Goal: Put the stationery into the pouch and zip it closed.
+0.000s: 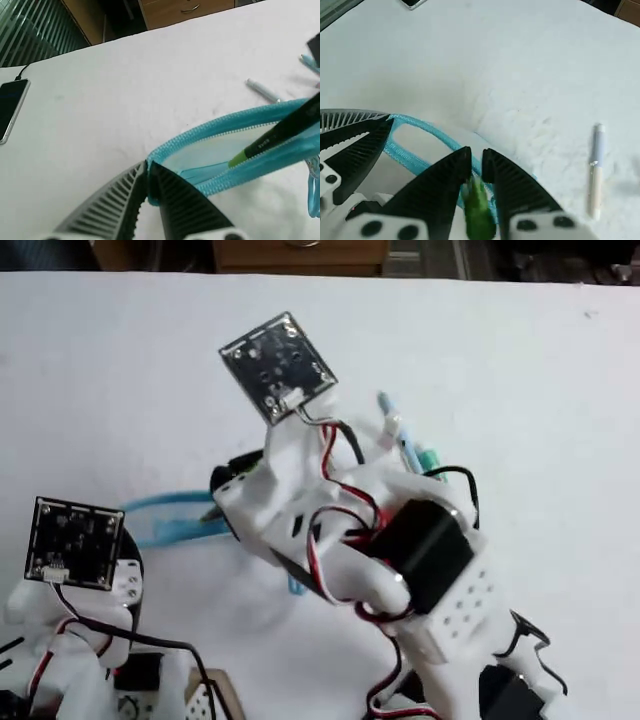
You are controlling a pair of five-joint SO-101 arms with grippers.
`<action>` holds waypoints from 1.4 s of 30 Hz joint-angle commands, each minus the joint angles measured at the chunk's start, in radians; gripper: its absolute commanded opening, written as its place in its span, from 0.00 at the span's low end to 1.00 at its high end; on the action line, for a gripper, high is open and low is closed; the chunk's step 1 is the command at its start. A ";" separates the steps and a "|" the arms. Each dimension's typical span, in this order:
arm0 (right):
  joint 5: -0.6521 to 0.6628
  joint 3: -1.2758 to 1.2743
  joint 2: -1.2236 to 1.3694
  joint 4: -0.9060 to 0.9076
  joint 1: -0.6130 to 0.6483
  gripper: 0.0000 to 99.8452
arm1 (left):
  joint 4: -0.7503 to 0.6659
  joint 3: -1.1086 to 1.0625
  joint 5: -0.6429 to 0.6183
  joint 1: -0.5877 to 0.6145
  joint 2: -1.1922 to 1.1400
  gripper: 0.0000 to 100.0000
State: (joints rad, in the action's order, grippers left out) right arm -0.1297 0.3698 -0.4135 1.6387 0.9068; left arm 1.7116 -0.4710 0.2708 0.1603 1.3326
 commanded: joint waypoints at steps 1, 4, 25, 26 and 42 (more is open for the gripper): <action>0.000 -0.018 -0.004 -0.024 0.044 0.26 | 0.018 -0.031 -0.002 0.007 -0.005 0.02; 0.000 -0.018 -0.010 -0.025 0.076 0.43 | 0.018 -0.031 -0.002 0.007 -0.005 0.02; 0.249 0.003 0.498 -0.139 -0.410 0.33 | 0.020 -0.031 -0.002 0.012 -0.005 0.02; 0.261 0.005 0.544 -0.145 -0.412 0.33 | 0.020 -0.031 -0.002 0.012 -0.005 0.02; 0.264 0.770 1.451 0.005 -0.443 0.33 | 0.020 -0.032 -0.002 0.012 -0.005 0.02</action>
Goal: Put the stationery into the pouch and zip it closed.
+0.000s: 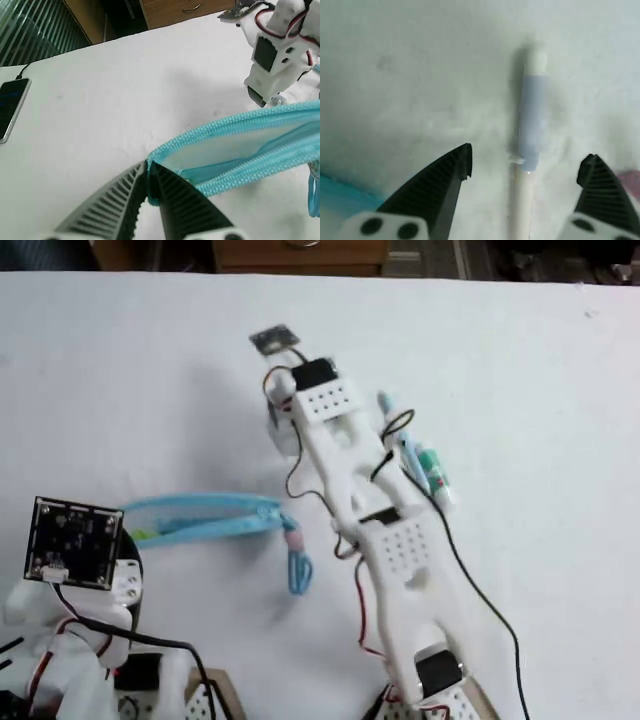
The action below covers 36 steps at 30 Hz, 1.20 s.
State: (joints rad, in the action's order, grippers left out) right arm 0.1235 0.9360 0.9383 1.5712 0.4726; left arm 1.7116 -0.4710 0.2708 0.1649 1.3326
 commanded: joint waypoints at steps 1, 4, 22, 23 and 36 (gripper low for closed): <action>0.011 0.267 0.139 0.113 -0.008 0.33 | 0.020 -0.032 -0.002 0.007 -0.005 0.02; 0.011 0.423 0.237 0.202 -0.012 0.26 | 0.020 -0.034 -0.002 0.007 -0.005 0.02; 0.074 0.342 -0.262 0.202 -0.024 0.02 | 0.025 -0.031 -0.002 0.007 -0.004 0.02; 0.072 0.284 -0.329 0.202 -0.024 0.02 | 0.025 -0.031 -0.002 0.007 -0.004 0.02; 0.009 -0.496 -1.130 0.096 -0.050 0.02 | 0.023 -0.031 -0.002 0.004 -0.004 0.02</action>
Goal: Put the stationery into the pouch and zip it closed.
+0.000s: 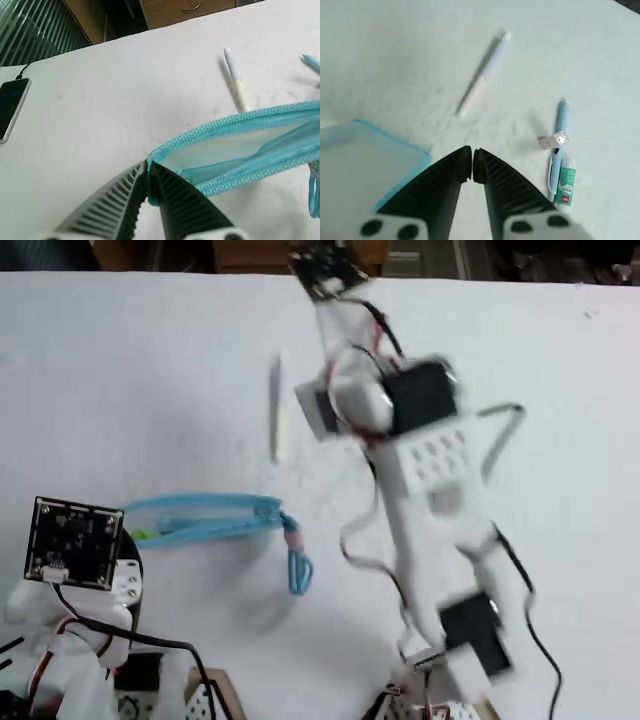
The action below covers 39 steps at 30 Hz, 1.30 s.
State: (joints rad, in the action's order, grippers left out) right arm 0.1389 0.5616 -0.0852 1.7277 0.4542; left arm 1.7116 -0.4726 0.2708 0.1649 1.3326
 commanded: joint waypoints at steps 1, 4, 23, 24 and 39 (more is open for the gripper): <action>-0.012 -0.160 -0.107 -0.099 -0.039 0.02 | 0.023 -0.029 -0.002 0.004 -0.005 0.02; -0.018 -0.239 -0.067 -0.214 -0.035 0.03 | 0.023 -0.029 0.000 0.002 -0.005 0.02; -0.284 0.723 1.224 -0.166 0.087 0.20 | 0.020 -0.034 0.000 0.007 -0.005 0.02; -0.282 0.802 1.277 -0.122 0.079 0.18 | 0.018 -0.035 0.000 0.007 -0.005 0.02; -0.198 0.664 1.032 0.047 -0.027 0.02 | 0.018 -0.037 0.000 0.005 -0.005 0.02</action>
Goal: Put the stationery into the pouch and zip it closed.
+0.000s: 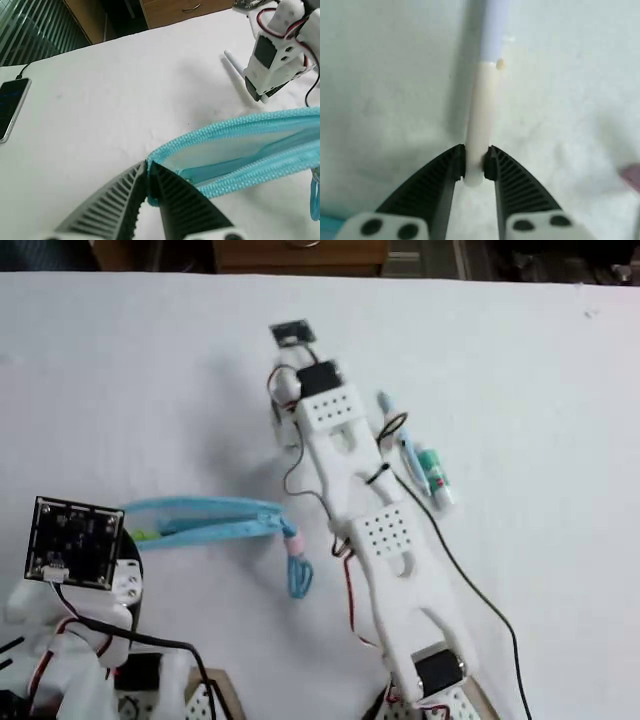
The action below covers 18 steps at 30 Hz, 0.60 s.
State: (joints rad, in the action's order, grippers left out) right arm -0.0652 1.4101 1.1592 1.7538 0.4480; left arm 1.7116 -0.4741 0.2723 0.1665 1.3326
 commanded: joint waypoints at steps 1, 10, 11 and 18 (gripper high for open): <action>0.008 -0.288 -0.278 0.021 -0.027 0.02 | 0.018 -0.035 -0.002 0.005 -0.005 0.02; 0.129 -1.135 -0.878 0.015 -0.079 0.02 | 0.018 -0.032 -0.002 0.005 -0.005 0.02; 0.130 -1.206 -0.926 0.015 -0.082 0.02 | 0.017 -0.032 -0.002 0.005 -0.005 0.02; 0.192 -1.697 -1.099 -0.234 -0.076 0.02 | 0.018 -0.031 -0.002 0.005 -0.005 0.02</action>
State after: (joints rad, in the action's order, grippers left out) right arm 0.0913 -0.1151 0.1343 1.6203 0.3759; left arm 1.7116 -0.4741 0.2723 0.1665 1.3326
